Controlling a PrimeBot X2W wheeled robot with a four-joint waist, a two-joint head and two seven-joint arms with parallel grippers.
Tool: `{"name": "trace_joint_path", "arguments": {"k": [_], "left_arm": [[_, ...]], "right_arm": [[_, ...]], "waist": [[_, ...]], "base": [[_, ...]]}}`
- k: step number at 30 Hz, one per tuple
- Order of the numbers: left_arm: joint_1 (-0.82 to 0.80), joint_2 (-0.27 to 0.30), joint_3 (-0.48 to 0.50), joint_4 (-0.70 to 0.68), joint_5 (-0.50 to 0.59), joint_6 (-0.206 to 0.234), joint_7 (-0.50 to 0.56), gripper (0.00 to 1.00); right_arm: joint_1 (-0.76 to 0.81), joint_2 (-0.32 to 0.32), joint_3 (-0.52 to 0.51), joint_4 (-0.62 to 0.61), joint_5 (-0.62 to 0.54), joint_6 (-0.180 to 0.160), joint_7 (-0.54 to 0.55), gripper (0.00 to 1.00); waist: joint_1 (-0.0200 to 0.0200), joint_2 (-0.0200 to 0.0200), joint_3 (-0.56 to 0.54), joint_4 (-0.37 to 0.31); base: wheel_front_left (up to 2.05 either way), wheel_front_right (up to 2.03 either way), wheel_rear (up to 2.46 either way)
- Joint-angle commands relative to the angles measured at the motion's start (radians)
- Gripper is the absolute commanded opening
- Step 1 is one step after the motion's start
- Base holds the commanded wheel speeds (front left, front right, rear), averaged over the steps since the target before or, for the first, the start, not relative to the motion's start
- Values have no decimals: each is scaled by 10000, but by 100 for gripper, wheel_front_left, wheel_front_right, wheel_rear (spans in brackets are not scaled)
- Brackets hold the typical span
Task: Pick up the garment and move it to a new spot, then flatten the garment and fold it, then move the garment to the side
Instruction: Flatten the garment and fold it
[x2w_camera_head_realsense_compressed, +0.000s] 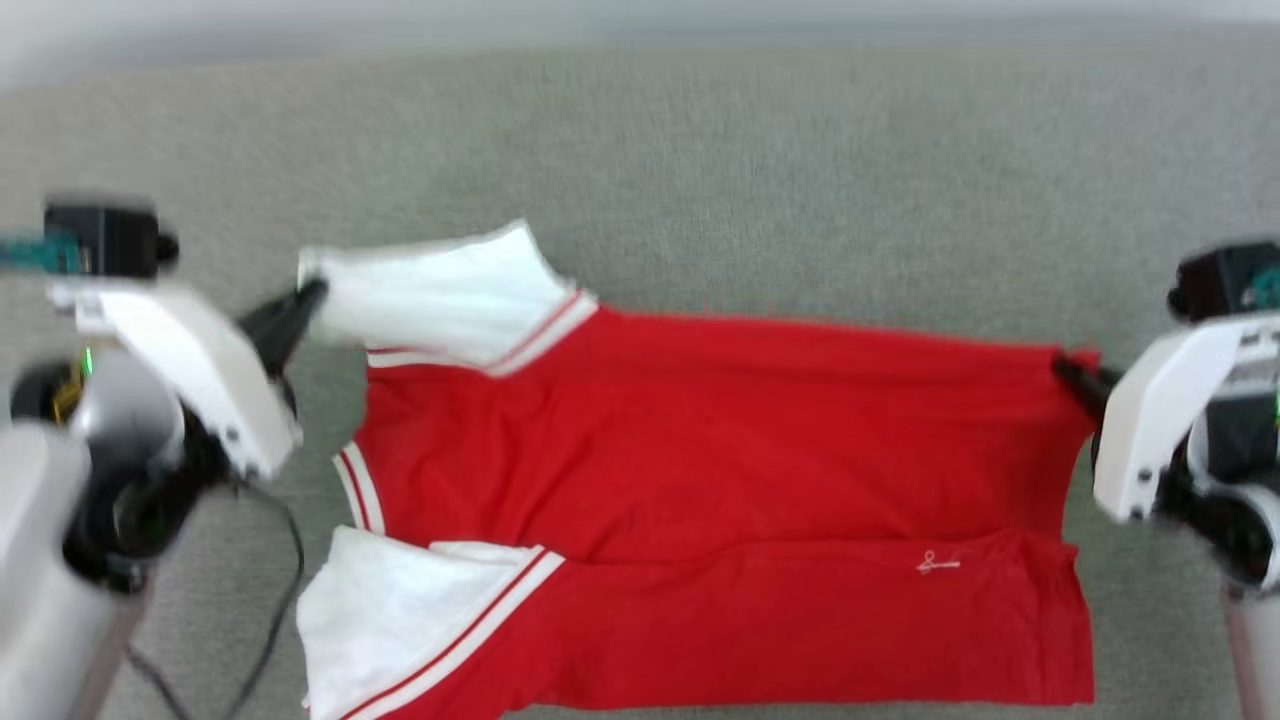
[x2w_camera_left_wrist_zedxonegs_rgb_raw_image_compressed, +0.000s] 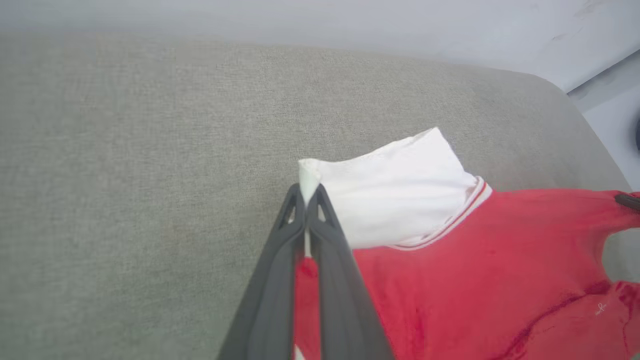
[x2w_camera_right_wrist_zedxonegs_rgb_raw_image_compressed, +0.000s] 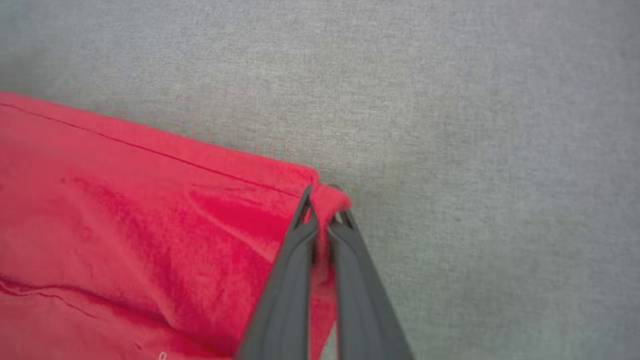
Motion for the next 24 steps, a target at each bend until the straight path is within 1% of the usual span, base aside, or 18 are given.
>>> {"name": "trace_joint_path", "arguments": {"k": [1, 5, 9, 12, 13, 14, 15, 16, 17, 18, 19, 24], "left_arm": [[295, 29, 40, -52, -48, 78, -88, 0], [2004, 101, 212, -412, -461, 448, -380, 0], [3523, 9, 205, -581, -812, 736, -559, 0], [4396, -138, 66, -626, -1055, 888, -553, 0], [4644, -177, -6, -575, -1107, 923, -543, 0], [4856, -269, -90, -509, -1147, 936, -557, 0], [5025, -357, -143, -446, -1140, 973, -630, 9], [5155, -476, -161, -373, -1192, 986, -718, 38], [5286, -563, -214, -282, -1200, 977, -783, 58], [5407, -621, -249, -156, -1135, 1002, -888, 87], [5523, -677, -271, -69, -1105, 1017, -998, 100], [5943, -984, -146, -80, -746, 1179, -2021, 100]], "right_arm": [[243, 53, -41, -24, 86, -5, -10, 0], [1281, 160, -185, 5, 176, -5, -92, 0], [2282, 299, -397, 164, 214, -5, -352, 0], [2916, 428, -567, 257, 190, -5, -622, 0], [3111, 482, -599, 321, 198, -5, -724, 30], [3284, 529, -637, 380, 206, -5, -845, 88], [3456, 580, -656, 431, 194, -5, -925, 100], [3627, 615, -645, 481, 200, -5, -1000, 100], [3782, 613, -664, 532, 219, -5, -1112, 100], [3938, 611, -681, 553, 223, -5, -1199, 100], [4082, 632, -672, 535, 188, -3, -1275, 100], [4835, 631, -720, -8, 182, -3, -1542, 100]], "waist": [[1, 0, -641, 126], [1, 0, -1334, 213], [1, 0, -1864, 320], [1, 0, -2059, 414], [1, 0, -2106, 427], [1, 0, -2163, 440], [1, 0, -2202, 446], [1, 0, -2235, 443], [1, 0, -2290, 452], [1, 0, -2337, 456], [1, 0, -2391, 439], [1, 0, -2720, 338]], "base": [[0, 0, 0], [0, 0, 0], [0, 0, 0], [0, 0, 0], [0, 0, 0], [0, 0, 0], [0, 0, 0], [0, 0, 0], [0, 0, 0], [0, 0, 0], [0, 0, 0], [0, 0, 0]]}}
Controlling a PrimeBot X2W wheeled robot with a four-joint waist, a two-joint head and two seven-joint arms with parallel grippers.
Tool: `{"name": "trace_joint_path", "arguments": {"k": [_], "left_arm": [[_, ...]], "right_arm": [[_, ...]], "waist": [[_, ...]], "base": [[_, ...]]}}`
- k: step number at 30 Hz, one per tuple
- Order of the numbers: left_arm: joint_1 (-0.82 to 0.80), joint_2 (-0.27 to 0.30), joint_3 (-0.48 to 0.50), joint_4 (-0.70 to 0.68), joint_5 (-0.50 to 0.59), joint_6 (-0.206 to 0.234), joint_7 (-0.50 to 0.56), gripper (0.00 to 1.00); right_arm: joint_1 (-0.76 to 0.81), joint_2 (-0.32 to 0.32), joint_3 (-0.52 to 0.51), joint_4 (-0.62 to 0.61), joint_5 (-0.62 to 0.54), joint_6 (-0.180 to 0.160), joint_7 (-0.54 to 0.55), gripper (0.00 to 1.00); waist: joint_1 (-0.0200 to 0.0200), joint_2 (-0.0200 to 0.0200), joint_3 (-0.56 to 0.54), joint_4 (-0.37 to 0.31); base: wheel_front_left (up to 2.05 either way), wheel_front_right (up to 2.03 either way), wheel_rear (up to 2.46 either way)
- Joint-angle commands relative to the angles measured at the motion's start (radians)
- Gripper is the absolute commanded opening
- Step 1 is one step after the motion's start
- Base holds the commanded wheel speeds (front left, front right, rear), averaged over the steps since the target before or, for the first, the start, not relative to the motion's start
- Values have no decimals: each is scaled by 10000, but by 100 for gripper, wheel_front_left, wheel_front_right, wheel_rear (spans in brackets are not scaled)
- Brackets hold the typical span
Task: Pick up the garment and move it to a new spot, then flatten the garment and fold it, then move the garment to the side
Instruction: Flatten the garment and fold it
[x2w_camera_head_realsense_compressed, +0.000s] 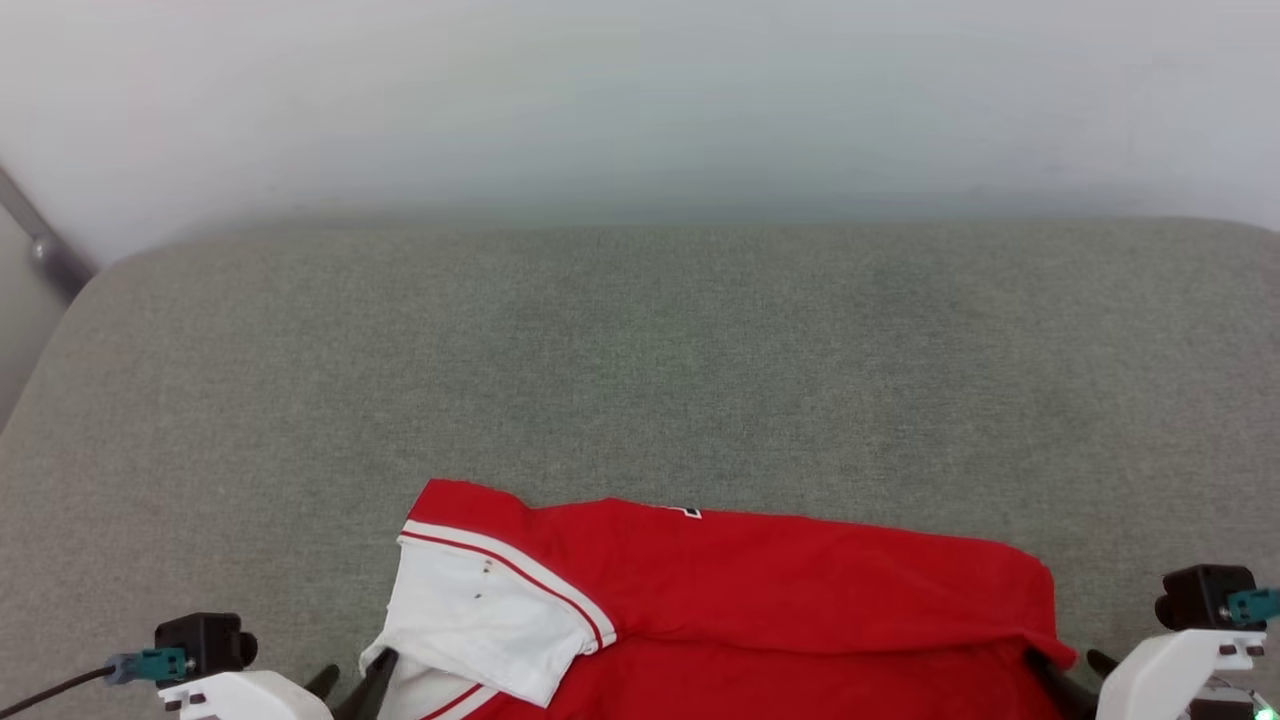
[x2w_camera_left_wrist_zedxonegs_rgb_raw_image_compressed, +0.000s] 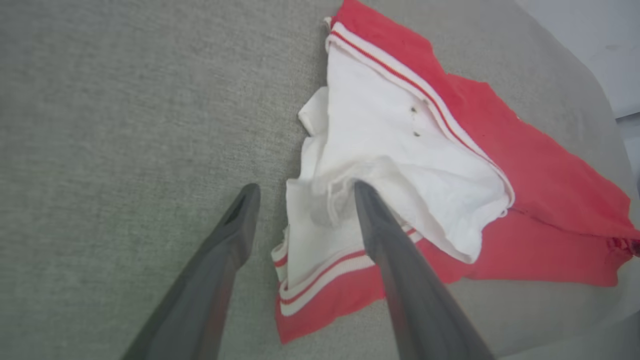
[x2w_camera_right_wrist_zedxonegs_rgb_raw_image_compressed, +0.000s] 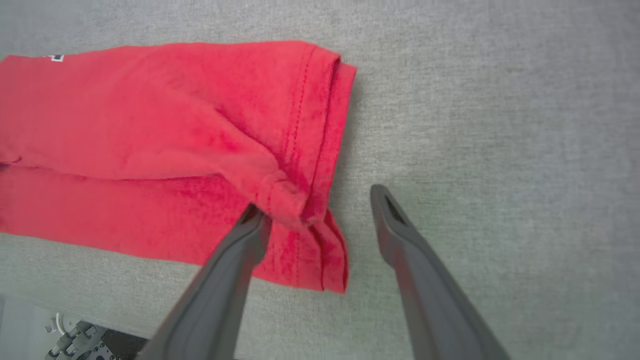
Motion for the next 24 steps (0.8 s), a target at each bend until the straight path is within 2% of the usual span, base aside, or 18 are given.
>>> {"name": "trace_joint_path", "arguments": {"k": [1, 7, 11, 17, 19, 24], "left_arm": [[64, -24, 61, -69, 181, 85, -201, 100], [103, -278, 150, -884, 1201, 659, -1655, 100], [-209, -192, 42, -1402, 1966, 771, -2293, 100], [-790, -410, -145, -1722, 3288, 1050, -3540, 100], [-943, -710, -182, -1816, 3453, 1015, -4006, 100], [-1438, -982, -288, -2024, 4126, 968, -4510, 100]], "right_arm": [[165, -36, -27, -172, -58, -5, -98, 100], [720, 17, -556, -1567, -128, -3, 252, 100], [450, 44, -1016, -2153, -191, -3, 1002, 100], [20, 71, -1430, -2002, -221, -5, 2299, 100], [-55, 92, -1532, -1868, -246, -5, 2635, 100], [-334, 213, -1725, -1587, -227, -5, 2999, 100]], "waist": [[2, 0, -126, -62], [2, 0, -520, -139], [2, 0, -617, -140], [2, 0, -573, 243], [2, 0, -481, 444], [2, 0, 115, 1005]], "base": [[0, 0, 0], [0, 0, 0], [0, 0, 0], [0, 0, 0], [0, 0, 0], [0, 0, 0]]}}
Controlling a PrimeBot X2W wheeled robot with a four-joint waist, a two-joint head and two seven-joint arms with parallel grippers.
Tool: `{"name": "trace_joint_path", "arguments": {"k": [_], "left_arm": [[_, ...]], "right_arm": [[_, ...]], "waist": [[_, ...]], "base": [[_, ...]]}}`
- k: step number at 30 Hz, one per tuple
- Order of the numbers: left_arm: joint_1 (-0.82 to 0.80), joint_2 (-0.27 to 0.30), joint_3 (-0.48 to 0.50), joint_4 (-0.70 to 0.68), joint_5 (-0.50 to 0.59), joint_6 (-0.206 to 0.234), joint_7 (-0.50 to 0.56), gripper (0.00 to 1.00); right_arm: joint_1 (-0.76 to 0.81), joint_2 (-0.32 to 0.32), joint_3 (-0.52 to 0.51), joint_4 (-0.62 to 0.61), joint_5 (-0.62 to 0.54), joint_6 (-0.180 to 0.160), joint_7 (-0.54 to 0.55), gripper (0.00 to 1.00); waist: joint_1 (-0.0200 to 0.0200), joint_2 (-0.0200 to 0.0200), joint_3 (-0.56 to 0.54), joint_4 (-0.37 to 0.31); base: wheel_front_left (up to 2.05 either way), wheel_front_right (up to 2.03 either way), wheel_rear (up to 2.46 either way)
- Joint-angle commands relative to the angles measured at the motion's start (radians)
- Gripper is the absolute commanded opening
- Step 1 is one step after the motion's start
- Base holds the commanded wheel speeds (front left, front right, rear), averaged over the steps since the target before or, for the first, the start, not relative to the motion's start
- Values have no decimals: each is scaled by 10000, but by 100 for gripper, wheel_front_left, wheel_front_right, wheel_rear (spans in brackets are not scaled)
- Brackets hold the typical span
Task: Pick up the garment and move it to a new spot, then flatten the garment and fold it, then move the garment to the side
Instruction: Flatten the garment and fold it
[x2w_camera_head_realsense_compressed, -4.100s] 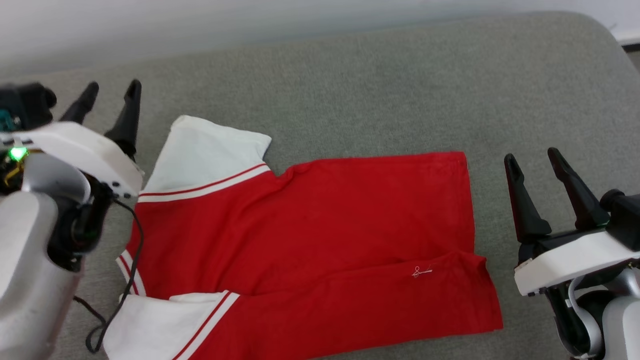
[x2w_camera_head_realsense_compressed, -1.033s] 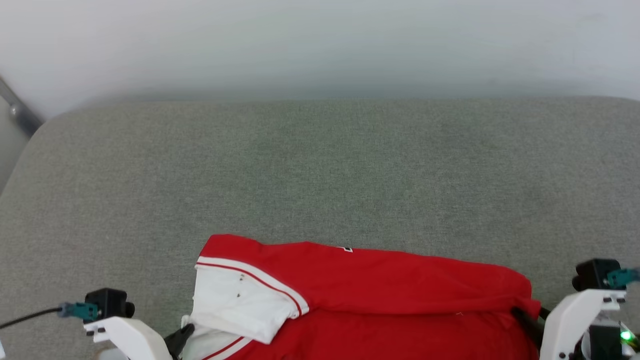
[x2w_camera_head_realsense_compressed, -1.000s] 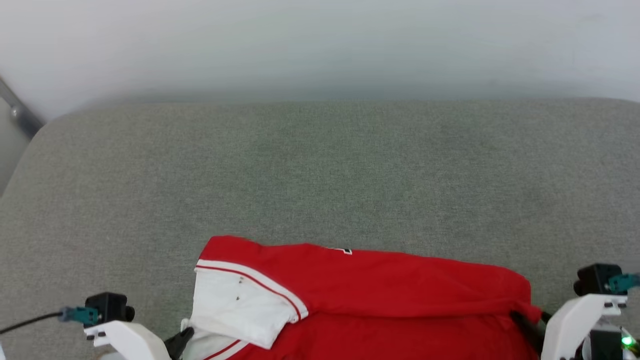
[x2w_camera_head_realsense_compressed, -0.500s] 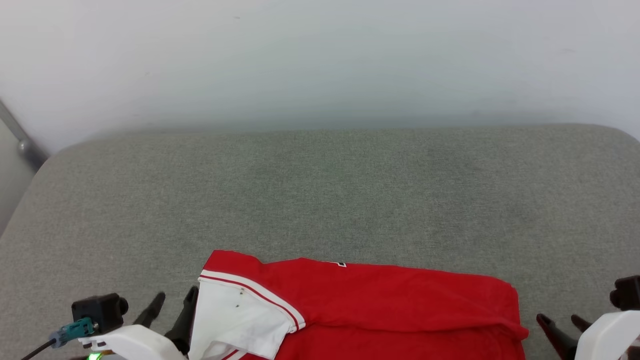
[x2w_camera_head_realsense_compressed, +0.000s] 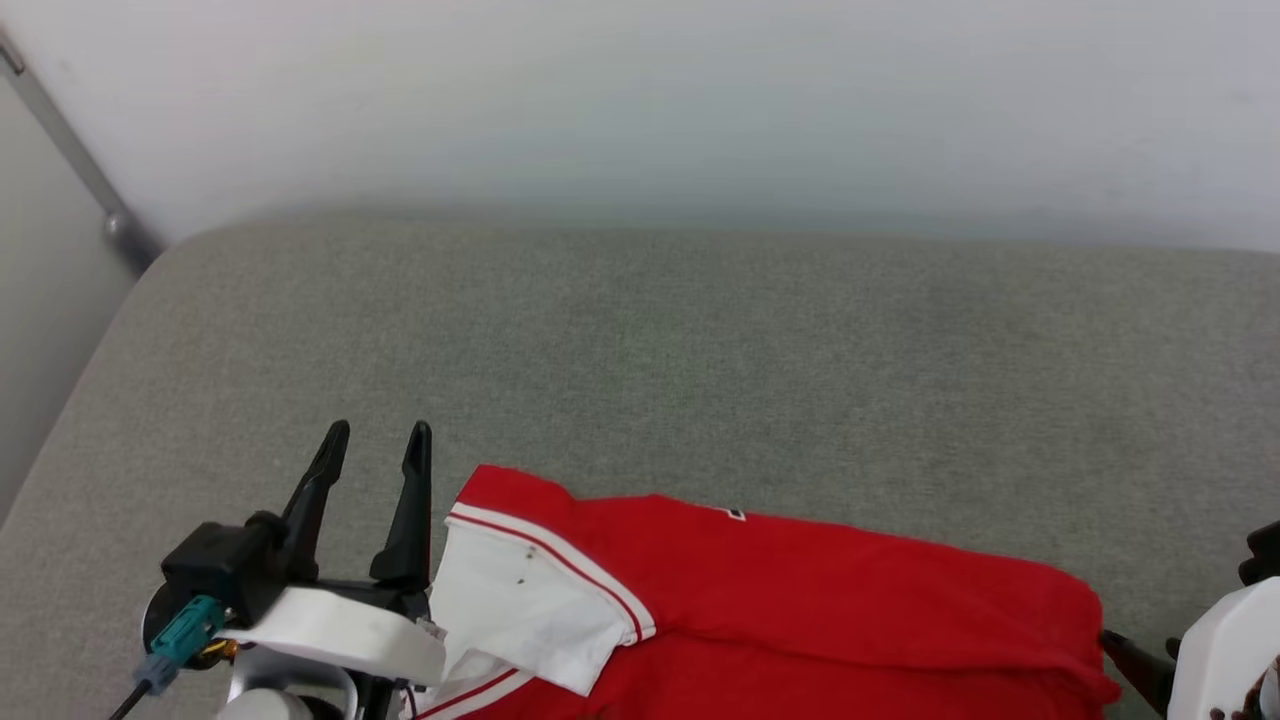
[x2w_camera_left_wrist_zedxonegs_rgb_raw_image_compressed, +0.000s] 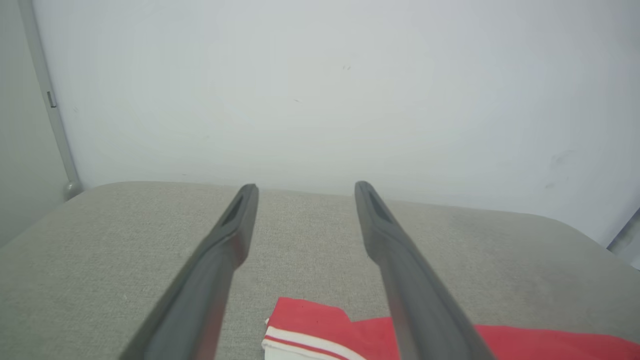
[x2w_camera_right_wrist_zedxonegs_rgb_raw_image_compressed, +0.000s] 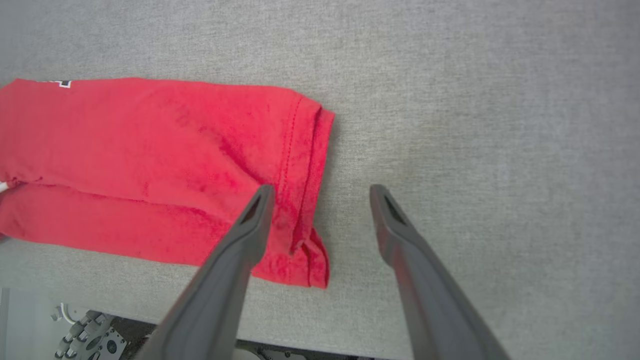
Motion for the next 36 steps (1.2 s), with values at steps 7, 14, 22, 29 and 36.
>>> {"name": "trace_joint_path", "arguments": {"k": [7, 14, 22, 29, 36], "left_arm": [[-502, -210, -105, -125, 516, -137, -196, 100], [-609, -231, -115, -131, 719, -194, -241, 100], [-219, -54, -158, 98, 803, -25, -155, 100], [599, 62, -90, 307, 674, 364, -79, 100], [821, 53, -151, 271, 644, 463, -74, 100]], "right_arm": [[-392, 416, -16, 750, 121, -5, 230, 100], [-390, 812, 325, 1921, 440, -3, 297, 21], [-715, 314, 681, 2168, 888, -5, -131, 0], [-998, -391, 478, 2049, 954, -5, -166, 0], [-937, -547, -1361, 1647, 308, -5, 510, 0]], "waist": [[0, -1, 956, 792], [0, -1, 1194, 847], [0, -1, 644, 580], [0, -1, -305, 104], [0, -1, -484, -187]], "base": [[0, 0, 0], [0, 0, 0], [0, 0, 0], [0, 0, 0], [0, 0, 0]]}}
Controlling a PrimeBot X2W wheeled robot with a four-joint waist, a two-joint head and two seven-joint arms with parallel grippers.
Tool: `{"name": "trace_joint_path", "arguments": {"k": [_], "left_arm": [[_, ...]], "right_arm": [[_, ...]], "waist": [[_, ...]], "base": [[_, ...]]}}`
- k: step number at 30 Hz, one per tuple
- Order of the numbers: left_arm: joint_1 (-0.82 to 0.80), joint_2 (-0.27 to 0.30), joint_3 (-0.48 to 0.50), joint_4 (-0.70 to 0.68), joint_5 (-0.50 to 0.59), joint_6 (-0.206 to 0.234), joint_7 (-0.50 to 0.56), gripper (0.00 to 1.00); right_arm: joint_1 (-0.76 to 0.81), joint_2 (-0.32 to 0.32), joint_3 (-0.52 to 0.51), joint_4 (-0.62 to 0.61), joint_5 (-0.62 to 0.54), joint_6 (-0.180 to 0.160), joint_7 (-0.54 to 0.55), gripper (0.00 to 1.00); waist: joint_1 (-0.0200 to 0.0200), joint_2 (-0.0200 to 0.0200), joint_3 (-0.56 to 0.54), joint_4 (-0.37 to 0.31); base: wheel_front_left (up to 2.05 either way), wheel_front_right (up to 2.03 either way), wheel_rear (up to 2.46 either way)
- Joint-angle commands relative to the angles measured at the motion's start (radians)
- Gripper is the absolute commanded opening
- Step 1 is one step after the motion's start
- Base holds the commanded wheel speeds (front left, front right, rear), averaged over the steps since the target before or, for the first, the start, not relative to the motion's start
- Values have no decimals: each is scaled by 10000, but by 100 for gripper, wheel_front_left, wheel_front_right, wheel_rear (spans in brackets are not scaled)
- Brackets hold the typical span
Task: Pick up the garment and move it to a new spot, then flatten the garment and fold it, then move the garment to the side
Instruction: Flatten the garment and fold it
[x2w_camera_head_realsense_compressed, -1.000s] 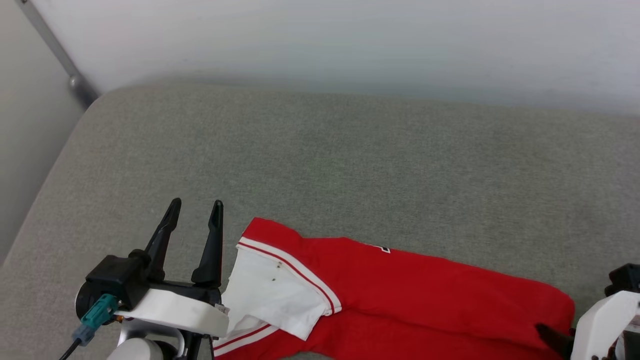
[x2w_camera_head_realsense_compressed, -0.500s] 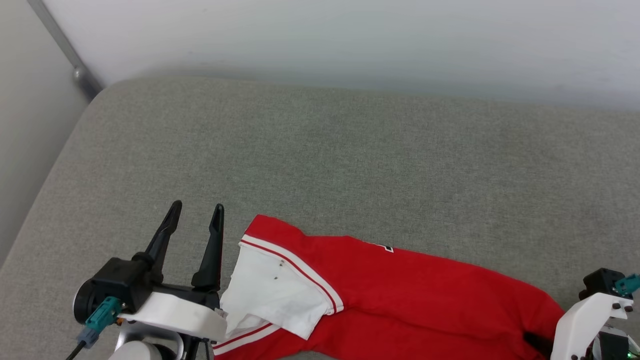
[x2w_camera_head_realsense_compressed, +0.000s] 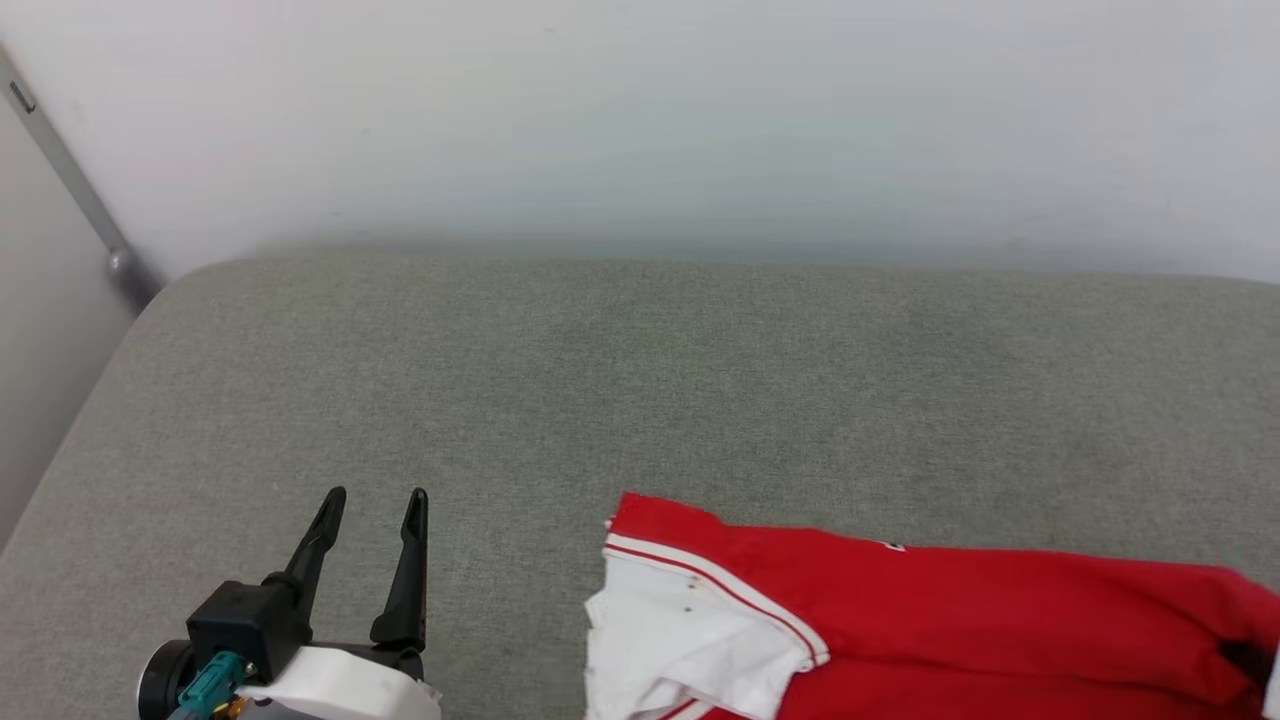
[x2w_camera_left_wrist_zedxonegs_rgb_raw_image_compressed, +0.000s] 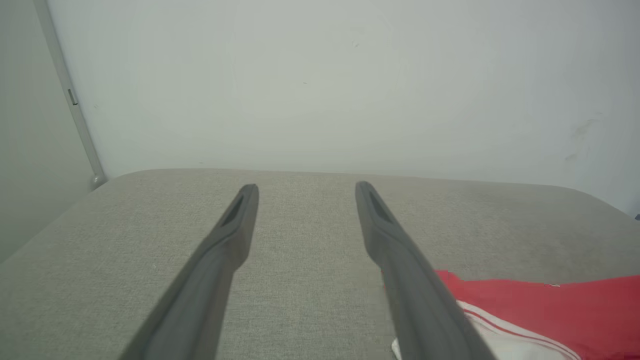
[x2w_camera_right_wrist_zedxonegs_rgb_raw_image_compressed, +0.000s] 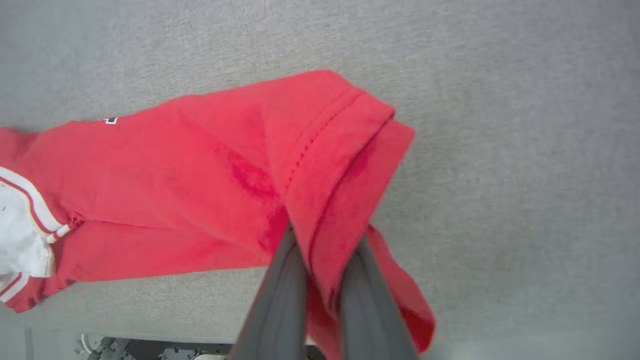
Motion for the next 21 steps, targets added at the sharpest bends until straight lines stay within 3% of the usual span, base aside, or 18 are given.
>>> {"name": "trace_joint_path", "arguments": {"k": [1, 6, 11, 17, 21], "left_arm": [[73, -1, -8, 5, -15, 52, -15, 100], [143, -67, -9, 47, -70, 60, -36, 100], [99, -113, -71, 69, -69, 21, -47, 100], [-202, -170, -213, 87, -54, -89, 67, 100], [-356, -269, -360, 159, -41, -162, 115, 100]], "right_arm": [[-6, 5, -399, -162, -195, -5, 226, 0], [-147, 300, -1089, -522, -551, -5, 917, 0], [-419, 1440, -972, -799, 46, -5, 1891, 0], [-572, 1994, 183, -496, 1708, -3, 2087, 0], [-815, 2015, 1542, 342, 3404, -3, 1316, 0]], "waist": [[0, -1, -52, -79], [0, -1, -92, -221], [0, -1, -94, -286], [0, -1, 96, -125], [0, -1, 209, 33]], "base": [[0, 0, 0], [0, 0, 0], [0, 0, 0], [0, 0, 0], [0, 0, 0]]}}
